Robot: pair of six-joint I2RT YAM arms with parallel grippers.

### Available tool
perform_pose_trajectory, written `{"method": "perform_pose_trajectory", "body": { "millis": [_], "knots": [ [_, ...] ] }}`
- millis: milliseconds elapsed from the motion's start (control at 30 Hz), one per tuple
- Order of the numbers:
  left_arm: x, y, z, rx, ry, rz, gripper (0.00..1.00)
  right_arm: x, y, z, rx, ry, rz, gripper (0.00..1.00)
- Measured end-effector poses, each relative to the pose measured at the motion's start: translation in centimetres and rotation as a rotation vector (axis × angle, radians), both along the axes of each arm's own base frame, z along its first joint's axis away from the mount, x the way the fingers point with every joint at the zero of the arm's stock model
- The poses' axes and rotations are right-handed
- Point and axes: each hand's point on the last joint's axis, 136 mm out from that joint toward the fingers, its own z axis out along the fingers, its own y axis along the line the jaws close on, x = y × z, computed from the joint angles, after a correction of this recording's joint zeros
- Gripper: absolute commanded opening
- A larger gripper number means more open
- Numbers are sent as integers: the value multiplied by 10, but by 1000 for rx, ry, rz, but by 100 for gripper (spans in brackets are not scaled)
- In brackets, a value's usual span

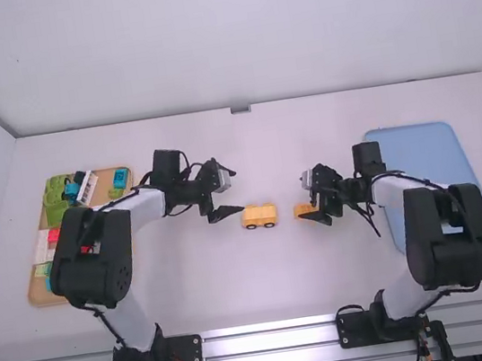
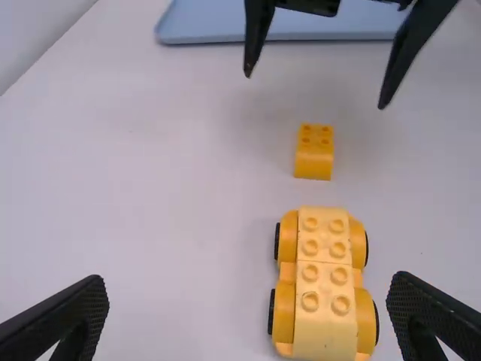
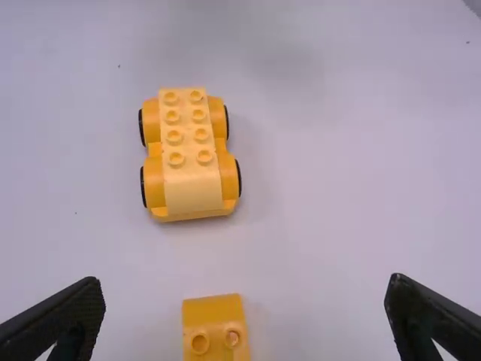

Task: Assemble lego blocks to make yellow taxi

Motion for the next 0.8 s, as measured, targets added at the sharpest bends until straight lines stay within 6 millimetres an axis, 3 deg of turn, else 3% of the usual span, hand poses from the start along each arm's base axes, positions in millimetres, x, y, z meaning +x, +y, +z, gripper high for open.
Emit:
{"method": "perform_pose_trajectory", "body": {
  "millis": [100,300,567,800],
  "knots": [
    [-2,-3,-9,-21,13,-25,99,0,-5,-8,38,24,-5,99],
    [-4,-6,-10,-54,15,-49,99,-11,-7,-50,79,143,15,97],
    [-2,-8,-7,-73,32,-41,99,5,-11,-56,104,113,29,85],
    [-2,-10,-5,-85,54,-35,99,0,-21,-61,138,140,37,85]
  ]
}}
